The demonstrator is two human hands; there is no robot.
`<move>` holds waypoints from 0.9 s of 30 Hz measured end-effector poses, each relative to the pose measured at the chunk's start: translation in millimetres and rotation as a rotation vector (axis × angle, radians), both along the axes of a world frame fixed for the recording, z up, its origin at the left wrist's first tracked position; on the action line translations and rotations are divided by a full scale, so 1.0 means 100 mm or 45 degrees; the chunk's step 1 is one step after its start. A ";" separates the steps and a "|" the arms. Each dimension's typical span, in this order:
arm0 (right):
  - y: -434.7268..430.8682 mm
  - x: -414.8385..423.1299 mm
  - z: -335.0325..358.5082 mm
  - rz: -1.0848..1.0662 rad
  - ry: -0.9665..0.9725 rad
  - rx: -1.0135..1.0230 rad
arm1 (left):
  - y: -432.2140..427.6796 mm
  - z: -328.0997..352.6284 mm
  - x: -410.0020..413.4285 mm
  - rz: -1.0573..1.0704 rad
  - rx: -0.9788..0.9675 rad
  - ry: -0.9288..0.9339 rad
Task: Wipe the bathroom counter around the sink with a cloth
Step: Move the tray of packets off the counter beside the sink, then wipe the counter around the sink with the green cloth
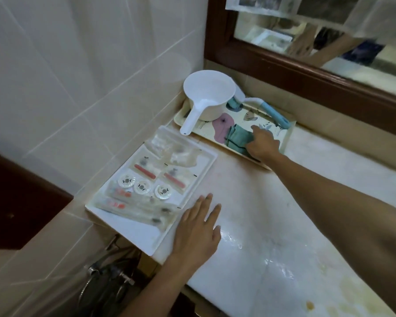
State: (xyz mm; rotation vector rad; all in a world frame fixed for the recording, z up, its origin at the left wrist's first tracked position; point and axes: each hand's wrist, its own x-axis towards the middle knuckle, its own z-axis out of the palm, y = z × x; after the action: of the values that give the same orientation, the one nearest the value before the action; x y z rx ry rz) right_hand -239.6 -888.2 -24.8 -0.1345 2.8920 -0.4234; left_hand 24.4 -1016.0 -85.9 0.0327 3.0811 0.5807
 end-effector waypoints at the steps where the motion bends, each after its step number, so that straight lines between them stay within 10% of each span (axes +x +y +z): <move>1: 0.01 -0.02 -0.02 0.005 0.022 0.054 | 0.00 -0.03 0.01 -0.001 -0.011 -0.016; 7: 0.11 -0.05 0.02 -0.008 0.165 0.202 | -0.02 -0.10 0.04 0.012 0.005 -0.011; 20: 1.22 1.29 0.63 -0.419 0.277 -1.026 | 0.14 -0.02 -0.04 0.148 0.020 -0.067; 27: 2.40 2.16 0.46 -0.767 -0.084 -1.066 | 0.52 0.13 -0.08 0.397 0.227 -0.106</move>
State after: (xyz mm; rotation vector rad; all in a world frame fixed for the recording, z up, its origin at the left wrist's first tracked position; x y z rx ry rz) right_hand -23.4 -648.6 21.6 0.6175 2.4342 -1.6625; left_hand 15.9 -964.0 -73.3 -0.4652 2.9614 0.8408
